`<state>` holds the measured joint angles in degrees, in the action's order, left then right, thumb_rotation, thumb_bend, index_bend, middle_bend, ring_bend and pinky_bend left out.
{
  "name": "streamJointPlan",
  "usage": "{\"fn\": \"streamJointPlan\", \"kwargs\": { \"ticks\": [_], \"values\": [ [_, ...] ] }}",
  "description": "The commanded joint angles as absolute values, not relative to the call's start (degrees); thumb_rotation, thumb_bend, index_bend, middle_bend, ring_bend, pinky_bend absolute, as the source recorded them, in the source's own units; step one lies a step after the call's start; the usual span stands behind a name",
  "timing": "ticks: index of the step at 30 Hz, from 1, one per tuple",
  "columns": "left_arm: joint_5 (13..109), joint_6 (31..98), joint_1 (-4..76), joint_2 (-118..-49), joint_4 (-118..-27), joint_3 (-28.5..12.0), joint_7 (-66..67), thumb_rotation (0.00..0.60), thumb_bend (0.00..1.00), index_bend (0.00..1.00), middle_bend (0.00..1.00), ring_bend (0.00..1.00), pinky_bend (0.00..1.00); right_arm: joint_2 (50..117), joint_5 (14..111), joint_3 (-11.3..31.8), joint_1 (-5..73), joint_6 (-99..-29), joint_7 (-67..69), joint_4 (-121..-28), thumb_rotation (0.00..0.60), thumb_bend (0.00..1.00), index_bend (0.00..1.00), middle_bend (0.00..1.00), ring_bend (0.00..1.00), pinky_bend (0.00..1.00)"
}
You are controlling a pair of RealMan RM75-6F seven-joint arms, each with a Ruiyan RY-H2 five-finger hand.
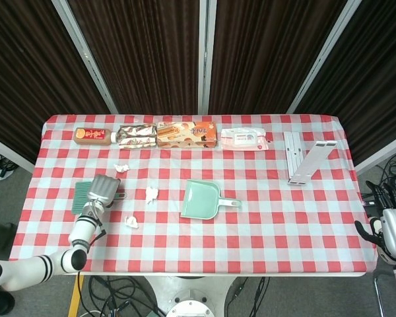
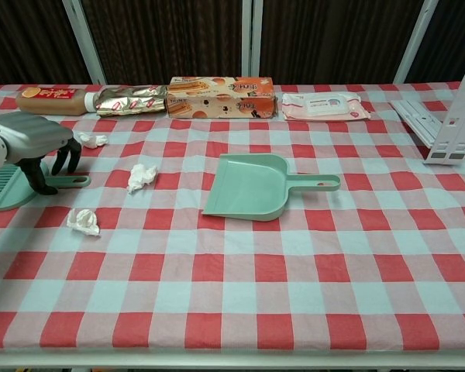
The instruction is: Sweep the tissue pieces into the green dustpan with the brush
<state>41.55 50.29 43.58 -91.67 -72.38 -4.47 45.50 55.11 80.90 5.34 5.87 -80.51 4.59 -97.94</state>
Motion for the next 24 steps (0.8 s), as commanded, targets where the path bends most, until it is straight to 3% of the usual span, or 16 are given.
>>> {"fn": "streamJointPlan", "kwargs": {
  "ticks": [1,16,24],
  "values": [
    [41.73,50.17,43.6,-91.83,-71.92,-4.2,44.97,0.6,0.25,0.42,0.49,0.75,0.89,55.12,80.85,5.34,5.82,-80.56,4.57,-97.92,0.6,0.21,0.05,0.13,0.0,0.06],
    [43.81,48.44,43.56,-92.04,-69.8,-3.04,41.22,0.6,0.34,0.43,0.49,0.75,0.89,55.19,80.23,5.26,5.34,-80.64,4.4,-97.85,0.6,0.22,0.05,0.13,0.0,0.06],
    [50.58,49.97,42.3,-90.5,-70.58,-2.3,36.02,0.6,0.4,0.47,0.52,0.75,0.89,54.92,80.24,5.28,5.32,-80.55,4.09,-98.26,0.6,0.22,0.05,0.13,0.0,0.06]
  ]
}}
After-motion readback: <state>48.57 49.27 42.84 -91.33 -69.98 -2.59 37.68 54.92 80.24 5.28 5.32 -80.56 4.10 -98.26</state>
